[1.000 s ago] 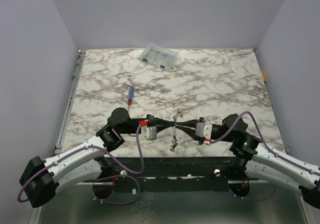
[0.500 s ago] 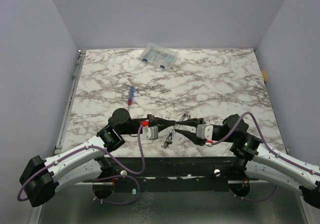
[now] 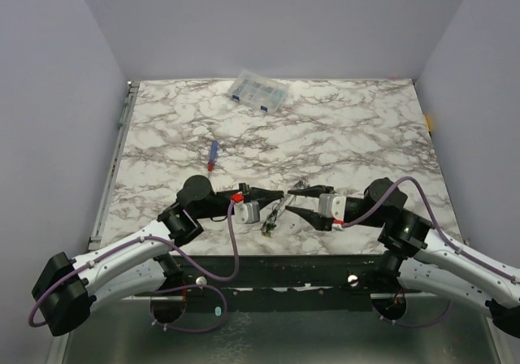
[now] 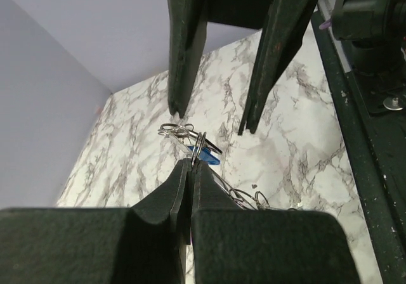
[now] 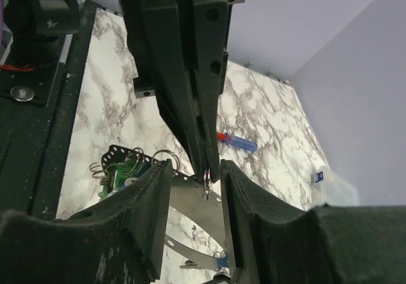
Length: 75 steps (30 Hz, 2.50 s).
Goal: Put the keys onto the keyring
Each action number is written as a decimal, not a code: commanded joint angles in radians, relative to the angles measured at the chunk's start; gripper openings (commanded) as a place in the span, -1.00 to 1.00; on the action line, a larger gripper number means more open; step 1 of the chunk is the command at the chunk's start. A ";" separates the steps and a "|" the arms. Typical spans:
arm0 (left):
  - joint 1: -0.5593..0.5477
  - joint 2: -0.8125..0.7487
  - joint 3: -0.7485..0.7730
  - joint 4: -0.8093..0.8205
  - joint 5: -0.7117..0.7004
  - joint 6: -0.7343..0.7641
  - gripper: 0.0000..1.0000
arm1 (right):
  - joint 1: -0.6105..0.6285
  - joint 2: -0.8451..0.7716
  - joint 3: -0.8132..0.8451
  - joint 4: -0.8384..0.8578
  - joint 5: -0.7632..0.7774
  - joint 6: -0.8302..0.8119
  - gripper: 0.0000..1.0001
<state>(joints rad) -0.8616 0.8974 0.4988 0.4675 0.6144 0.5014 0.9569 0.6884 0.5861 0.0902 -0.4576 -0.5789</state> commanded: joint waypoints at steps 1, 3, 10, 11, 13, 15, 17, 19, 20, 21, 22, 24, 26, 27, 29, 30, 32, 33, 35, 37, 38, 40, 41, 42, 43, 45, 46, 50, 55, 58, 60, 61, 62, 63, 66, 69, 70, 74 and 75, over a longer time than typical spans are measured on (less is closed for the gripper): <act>-0.003 0.012 0.025 -0.020 -0.082 0.030 -1.00 | 0.009 0.043 0.100 -0.186 0.118 -0.010 -0.10; -0.002 0.015 0.029 -0.031 -0.100 0.038 -1.00 | 0.009 0.067 0.122 -0.225 0.164 -0.006 -0.09; -0.002 0.030 0.042 -0.068 -0.145 0.054 -1.00 | 0.009 0.196 0.190 -0.301 0.266 0.017 -0.07; -0.003 0.031 0.044 -0.070 -0.150 0.056 -1.00 | 0.009 0.210 0.198 -0.308 0.268 0.017 -0.07; -0.003 0.034 0.046 -0.079 -0.153 0.062 -1.00 | 0.009 0.235 0.210 -0.315 0.273 0.016 -0.07; -0.004 0.034 0.048 -0.087 -0.154 0.069 -1.00 | 0.009 0.245 0.211 -0.303 0.276 0.016 -0.07; -0.004 0.034 0.050 -0.094 -0.159 0.073 -1.00 | 0.009 0.251 0.214 -0.293 0.278 0.012 -0.07; -0.005 0.037 0.054 -0.105 -0.160 0.079 -1.00 | 0.009 0.260 0.220 -0.295 0.275 0.006 -0.09; -0.006 0.039 0.056 -0.109 -0.160 0.080 -1.00 | 0.011 0.265 0.223 -0.296 0.274 0.005 -0.10; -0.006 0.041 0.058 -0.111 -0.162 0.080 -1.00 | 0.011 0.270 0.227 -0.297 0.274 0.004 -0.13; -0.006 0.042 0.058 -0.112 -0.164 0.080 -1.00 | 0.011 0.274 0.229 -0.299 0.274 0.004 -0.15; -0.007 0.044 0.059 -0.116 -0.165 0.080 -1.00 | 0.012 0.281 0.233 -0.300 0.276 0.004 -0.16; -0.008 0.047 0.062 -0.120 -0.166 0.079 -1.00 | 0.016 0.285 0.234 -0.302 0.278 -0.001 -0.18; -0.008 0.047 0.063 -0.122 -0.168 0.079 -1.00 | 0.018 0.288 0.234 -0.301 0.278 -0.005 -0.20; -0.008 0.049 0.064 -0.125 -0.170 0.080 -1.00 | 0.020 0.293 0.236 -0.302 0.280 -0.011 -0.26; -0.008 0.049 0.065 -0.125 -0.168 0.080 -1.00 | 0.021 0.296 0.237 -0.302 0.282 -0.014 -0.29; -0.010 0.048 0.065 -0.127 -0.165 0.081 -1.00 | 0.022 0.301 0.238 -0.303 0.288 -0.021 -0.37; -0.010 0.049 0.066 -0.127 -0.164 0.081 -1.00 | 0.023 0.304 0.237 -0.303 0.290 -0.024 -0.40; -0.011 0.047 0.064 -0.127 -0.163 0.082 -1.00 | 0.025 0.312 0.238 -0.305 0.295 -0.031 -0.45; -0.011 0.047 0.066 -0.128 -0.163 0.083 -1.00 | 0.027 0.314 0.236 -0.302 0.300 -0.034 -0.50; -0.010 0.047 0.066 -0.129 -0.161 0.083 -1.00 | 0.028 0.315 0.232 -0.295 0.304 -0.035 -0.53; -0.011 0.049 0.066 -0.131 -0.159 0.084 -1.00 | 0.029 0.312 0.221 -0.277 0.313 -0.036 -0.61; -0.012 0.050 0.066 -0.133 -0.159 0.084 -1.00 | 0.031 0.311 0.219 -0.267 0.314 -0.036 -0.66; -0.011 0.051 0.067 -0.134 -0.159 0.086 -1.00 | 0.031 0.309 0.213 -0.260 0.316 -0.036 -0.73; -0.012 0.050 0.066 -0.134 -0.159 0.086 -1.00 | 0.031 0.308 0.208 -0.253 0.316 -0.038 -0.80; -0.013 0.048 0.066 -0.135 -0.156 0.089 -1.00 | 0.032 0.300 0.193 -0.234 0.321 -0.041 -0.98; -0.012 0.046 0.065 -0.135 -0.147 0.095 -1.00 | 0.032 0.291 0.184 -0.223 0.322 -0.044 -0.99; -0.012 0.025 0.058 -0.127 -0.124 0.104 -0.50 | 0.032 0.226 0.127 -0.136 0.348 -0.059 -0.99; -0.013 -0.019 0.021 -0.060 -0.120 0.084 -0.20 | 0.032 0.102 0.030 0.007 0.329 -0.055 -0.99; -0.012 -0.018 0.018 -0.047 -0.097 0.076 -0.19 | 0.032 0.030 -0.032 0.078 0.287 -0.041 -0.99; -0.012 -0.013 0.018 -0.043 -0.070 0.072 -0.19 | 0.032 -0.008 -0.065 0.126 0.251 -0.028 -0.99; -0.012 -0.011 0.018 -0.041 -0.055 0.069 -0.19 | 0.032 -0.026 -0.081 0.148 0.231 -0.026 -1.00; -0.012 -0.009 0.017 -0.036 -0.040 0.067 -0.19 | 0.033 -0.042 -0.098 0.176 0.208 -0.021 -0.99; -0.012 -0.009 0.017 -0.032 -0.026 0.064 -0.19 | 0.033 -0.053 -0.112 0.203 0.194 -0.012 -0.99; -0.012 -0.011 0.011 -0.017 0.016 0.058 -0.20 | 0.032 -0.060 -0.127 0.233 0.171 0.005 -0.99; -0.012 -0.014 0.007 -0.003 0.063 0.052 -0.20 | 0.033 -0.059 -0.136 0.258 0.160 0.015 -0.99; -0.013 -0.014 0.006 -0.001 0.077 0.050 -0.21 | 0.033 -0.061 -0.139 0.267 0.159 0.018 -0.99; -0.013 -0.009 0.006 0.006 0.120 0.041 -0.23 | 0.033 -0.055 -0.137 0.277 0.147 0.022 -0.99; -0.013 -0.007 0.007 0.006 0.125 0.040 -0.23 | 0.033 -0.054 -0.137 0.280 0.144 0.022 -0.99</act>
<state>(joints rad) -0.8703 0.8879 0.5148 0.4408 0.6472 0.5598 0.9829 0.6411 0.4465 0.2687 -0.2749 -0.5739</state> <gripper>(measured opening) 0.390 0.014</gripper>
